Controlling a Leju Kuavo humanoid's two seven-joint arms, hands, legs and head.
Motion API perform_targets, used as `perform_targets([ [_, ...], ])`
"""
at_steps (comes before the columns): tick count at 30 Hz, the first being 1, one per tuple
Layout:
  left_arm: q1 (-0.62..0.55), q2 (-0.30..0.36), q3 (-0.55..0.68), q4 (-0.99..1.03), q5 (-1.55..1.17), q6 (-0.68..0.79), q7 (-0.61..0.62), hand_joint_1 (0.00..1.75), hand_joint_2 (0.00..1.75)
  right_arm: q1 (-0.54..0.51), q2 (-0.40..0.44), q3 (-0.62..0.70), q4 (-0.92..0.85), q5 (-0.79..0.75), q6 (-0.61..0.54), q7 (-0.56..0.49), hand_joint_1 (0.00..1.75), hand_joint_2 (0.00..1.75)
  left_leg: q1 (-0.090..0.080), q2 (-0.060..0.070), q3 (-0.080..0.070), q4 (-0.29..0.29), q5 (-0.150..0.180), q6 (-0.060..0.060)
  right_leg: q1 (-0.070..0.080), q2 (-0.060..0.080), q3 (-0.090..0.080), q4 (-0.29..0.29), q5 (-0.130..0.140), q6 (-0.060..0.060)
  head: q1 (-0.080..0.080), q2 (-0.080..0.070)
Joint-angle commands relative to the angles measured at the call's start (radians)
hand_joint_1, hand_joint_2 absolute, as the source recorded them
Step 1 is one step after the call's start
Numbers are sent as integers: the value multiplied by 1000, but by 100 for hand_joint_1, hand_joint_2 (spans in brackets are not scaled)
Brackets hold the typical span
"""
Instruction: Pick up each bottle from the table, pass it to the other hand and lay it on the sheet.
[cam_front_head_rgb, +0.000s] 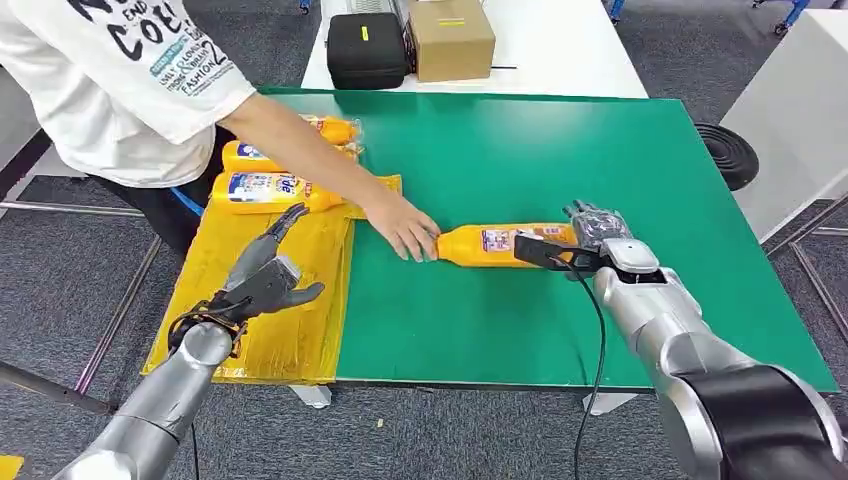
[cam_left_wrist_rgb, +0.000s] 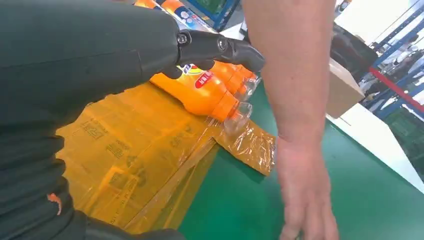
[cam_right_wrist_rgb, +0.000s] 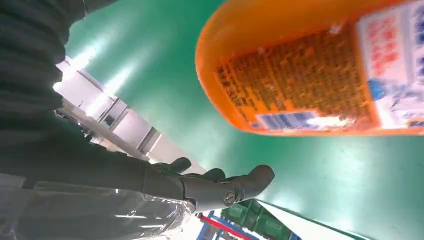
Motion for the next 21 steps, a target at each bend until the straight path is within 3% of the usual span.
perform_targets([
  [1,-61,-30,-37,99,0,-9,2,0,175,-1,14,-1,52,-11,-38,-11,0,175,0,0,4,0,-1,0,1,-1,4,-1,-2,-2,0,0],
  [9,-107,-58,-59,182,-1,-18,-1,0,175,73,41,-18,65,-17,-108,-37,0,175,1,0,4,-1,-1,0,1,-1,5,-1,-1,-2,0,0],
  [21,-156,-97,-93,245,5,-22,-1,0,175,76,67,-37,66,-17,-101,-70,0,175,1,0,4,0,-1,0,1,-1,4,-1,-1,-2,0,0],
])
